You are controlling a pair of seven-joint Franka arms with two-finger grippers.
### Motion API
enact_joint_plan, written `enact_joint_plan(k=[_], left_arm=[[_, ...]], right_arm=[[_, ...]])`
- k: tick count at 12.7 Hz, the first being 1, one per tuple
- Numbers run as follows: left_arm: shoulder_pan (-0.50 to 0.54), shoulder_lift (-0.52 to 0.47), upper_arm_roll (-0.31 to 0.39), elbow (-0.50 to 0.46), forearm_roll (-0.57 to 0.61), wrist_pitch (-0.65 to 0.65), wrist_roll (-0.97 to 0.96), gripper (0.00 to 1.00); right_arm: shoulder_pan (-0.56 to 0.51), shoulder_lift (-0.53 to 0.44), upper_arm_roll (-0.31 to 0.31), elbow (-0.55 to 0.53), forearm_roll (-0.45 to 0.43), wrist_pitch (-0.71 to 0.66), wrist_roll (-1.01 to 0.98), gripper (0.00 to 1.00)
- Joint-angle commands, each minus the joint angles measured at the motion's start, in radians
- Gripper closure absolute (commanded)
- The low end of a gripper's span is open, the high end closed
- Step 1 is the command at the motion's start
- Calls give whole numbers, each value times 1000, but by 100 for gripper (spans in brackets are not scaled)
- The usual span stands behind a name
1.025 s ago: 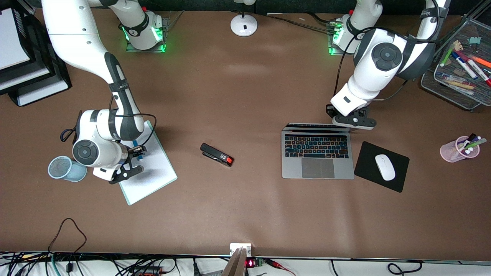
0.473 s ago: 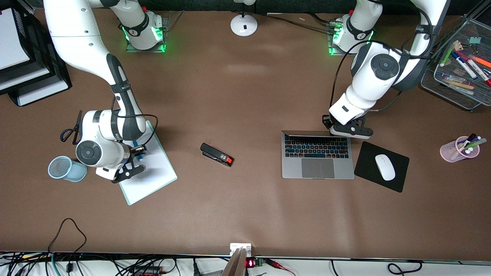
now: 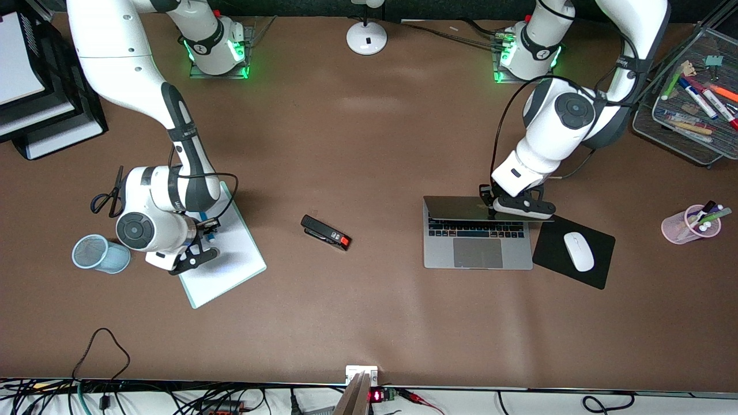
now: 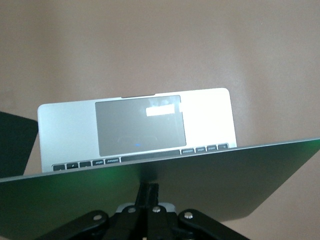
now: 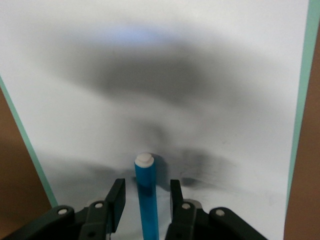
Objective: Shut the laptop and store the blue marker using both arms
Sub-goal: 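Push the laptop lid down with the left gripper while the right gripper lifts the marker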
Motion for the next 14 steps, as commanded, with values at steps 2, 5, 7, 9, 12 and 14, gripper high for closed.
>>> enact_joint_plan(k=[2, 5, 7, 9, 12, 14], left_arm=[[10, 56, 6, 21, 21, 72, 20, 100], [10, 102, 26, 73, 24, 84, 60, 100], [9, 132, 32, 106, 24, 84, 76, 100], [9, 161, 35, 126, 24, 84, 77, 100], [7, 195, 35, 162, 27, 84, 77, 100], [7, 224, 35, 190, 54, 84, 76, 100]], right_arm=[[-8, -7, 0, -14, 17, 15, -6, 61], [-3, -7, 0, -12, 19, 16, -6, 61], [-3, -7, 0, -12, 19, 18, -1, 64], [0, -5, 0, -11, 19, 18, -1, 66], [1, 1, 2, -9, 19, 18, -1, 66], [1, 1, 0, -8, 19, 19, -1, 64]])
